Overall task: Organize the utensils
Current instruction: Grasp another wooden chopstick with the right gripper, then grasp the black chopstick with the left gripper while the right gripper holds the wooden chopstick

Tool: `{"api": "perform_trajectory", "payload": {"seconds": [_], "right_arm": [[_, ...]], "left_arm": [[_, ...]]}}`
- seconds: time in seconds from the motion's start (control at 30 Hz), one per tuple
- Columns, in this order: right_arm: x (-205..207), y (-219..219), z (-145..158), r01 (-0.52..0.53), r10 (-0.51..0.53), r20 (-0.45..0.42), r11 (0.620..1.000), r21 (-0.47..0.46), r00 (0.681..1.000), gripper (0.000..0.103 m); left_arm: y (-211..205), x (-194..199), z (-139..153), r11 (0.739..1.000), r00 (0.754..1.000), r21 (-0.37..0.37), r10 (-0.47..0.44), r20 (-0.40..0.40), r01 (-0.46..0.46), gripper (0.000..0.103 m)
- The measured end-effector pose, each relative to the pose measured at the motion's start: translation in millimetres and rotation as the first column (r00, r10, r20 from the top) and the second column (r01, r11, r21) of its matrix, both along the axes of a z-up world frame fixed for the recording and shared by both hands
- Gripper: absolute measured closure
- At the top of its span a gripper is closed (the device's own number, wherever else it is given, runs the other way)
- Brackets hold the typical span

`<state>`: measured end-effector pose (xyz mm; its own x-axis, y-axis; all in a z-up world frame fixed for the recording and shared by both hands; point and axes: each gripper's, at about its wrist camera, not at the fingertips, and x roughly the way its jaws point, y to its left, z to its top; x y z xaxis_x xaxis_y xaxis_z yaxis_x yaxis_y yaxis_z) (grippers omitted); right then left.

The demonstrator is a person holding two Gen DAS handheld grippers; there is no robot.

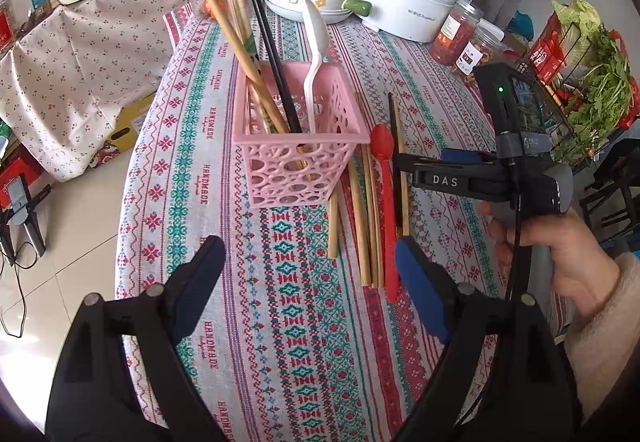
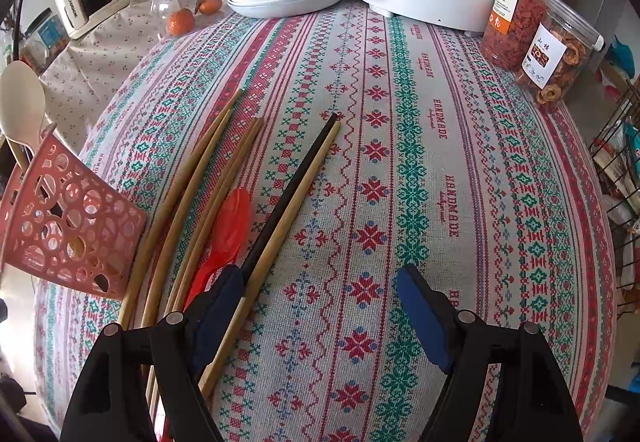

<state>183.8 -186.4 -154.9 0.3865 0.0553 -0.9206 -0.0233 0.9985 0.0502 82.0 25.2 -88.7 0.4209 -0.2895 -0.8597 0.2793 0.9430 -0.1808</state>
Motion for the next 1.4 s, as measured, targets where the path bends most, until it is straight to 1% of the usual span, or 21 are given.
{"api": "perform_trajectory", "payload": {"seconds": [0.03,0.07,0.13,0.2,0.3,0.37,0.4,0.43,0.53,0.7,0.8,0.87,0.93,1.03,1.07,1.13,1.2,1.33,1.4], "right_arm": [[0.9,0.6,1.0,-0.011,0.011,-0.006,1.0,0.006,1.0,0.035],[1.5,1.1,1.5,-0.018,0.018,-0.012,1.0,0.01,1.0,0.038],[-0.3,-0.1,1.4,-0.035,0.034,-0.018,0.999,-0.021,0.999,0.048],[-2.6,-0.4,1.1,-0.048,0.047,-0.019,0.998,-0.045,0.999,0.052],[-4.0,-0.2,1.0,-0.052,0.051,-0.025,0.996,-0.066,0.998,0.054],[-2.1,-0.4,1.9,-0.05,0.048,-0.034,0.997,-0.065,0.998,0.059],[-0.9,-2.0,3.0,-0.045,0.043,-0.04,0.997,-0.06,0.998,0.071],[0.8,-5.4,3.6,-0.04,0.037,-0.05,0.998,-0.049,0.998,0.087],[0.4,-21.5,4.6,-0.002,0.002,-0.078,1.0,-0.002,0.997,0.096],[-12.0,-55.5,11.3,0.067,-0.063,-0.086,0.997,0.044,0.994,0.096],[-21.8,-74.0,19.7,0.091,-0.085,-0.082,0.993,0.07,0.993,0.096],[-28.2,-85.0,26.1,0.105,-0.098,-0.079,0.99,0.097,0.992,0.096],[-33.8,-94.2,32.9,0.119,-0.111,-0.075,0.985,0.124,0.991,0.096],[-41.6,-106.1,44.0,0.13,-0.122,-0.061,0.979,0.157,0.991,0.096],[-45.6,-110.0,48.0,0.131,-0.123,-0.055,0.977,0.167,0.991,0.096],[-49.0,-118.3,54.1,0.133,-0.127,-0.046,0.973,0.191,0.991,0.096],[-51.9,-125.6,59.1,0.137,-0.132,-0.04,0.968,0.212,0.99,0.096],[-54.4,-136.6,65.6,0.139,-0.135,-0.031,0.956,0.257,0.99,0.096],[-54.2,-139.4,66.8,0.132,-0.129,-0.028,0.954,0.269,0.991,0.096]], "left_arm": [[-1.0,-0.6,0.5,1.0,1.0,0.001,-0.004,0.001,0.004,0.016],[-2.0,-1.1,0.9,1.0,1.0,-0.002,-0.006,0.002,0.006,0.016],[-3.7,-2.5,1.9,1.0,1.0,-0.008,-0.014,0.004,0.014,0.016],[-5.8,-3.3,1.9,1.0,1.0,-0.007,-0.02,0.007,0.02,0.016],[-9.0,-3.6,1.0,1.0,1.0,-0.002,-0.026,0.008,0.026,0.016],[-11.5,-3.8,0.9,0.999,0.999,-0.002,-0.032,0.007,0.032,0.016],[-13.6,-4.6,1.6,0.999,0.999,-0.004,-0.036,0.008,0.036,0.016],[-15.3,-5.2,2.6,0.999,0.999,-0.006,-0.041,0.01,0.041,0.016],[-23.6,-7.7,7.2,0.998,0.998,-0.008,-0.063,0.027,0.064,0.016],[-45.1,-13.8,13.1,0.992,0.991,-0.013,-0.122,0.046,0.123,0.017],[-66.7,-15.0,15.9,0.986,0.985,-0.009,-0.165,0.049,0.165,0.023],[-86.3,-13.5,14.9,0.981,0.981,-0.004,-0.192,0.04,0.192,0.03],[-107.3,-8.7,11.0,0.975,0.975,0.015,-0.22,0.024,0.22,0.047],[-135.3,5.7,1.3,0.966,0.969,0.08,-0.248,0.015,0.246,0.057],[-142.6,14.2,-3.1,0.966,0.97,0.094,-0.243,0.005,0.242,0.06],[-152.5,35.9,-13.5,0.971,0.976,0.102,-0.216,-0.03,0.218,0.07],[-158.5,59.0,-23.5,0.978,0.983,0.108,-0.175,-0.058,0.181,0.076],[-163.4,100.3,-42.7,0.984,0.991,0.142,-0.101,-0.083,0.112,0.084],[-164.0,114.2,-50.6,0.987,0.993,0.141,-0.069,-0.097,0.083,0.084]]}}
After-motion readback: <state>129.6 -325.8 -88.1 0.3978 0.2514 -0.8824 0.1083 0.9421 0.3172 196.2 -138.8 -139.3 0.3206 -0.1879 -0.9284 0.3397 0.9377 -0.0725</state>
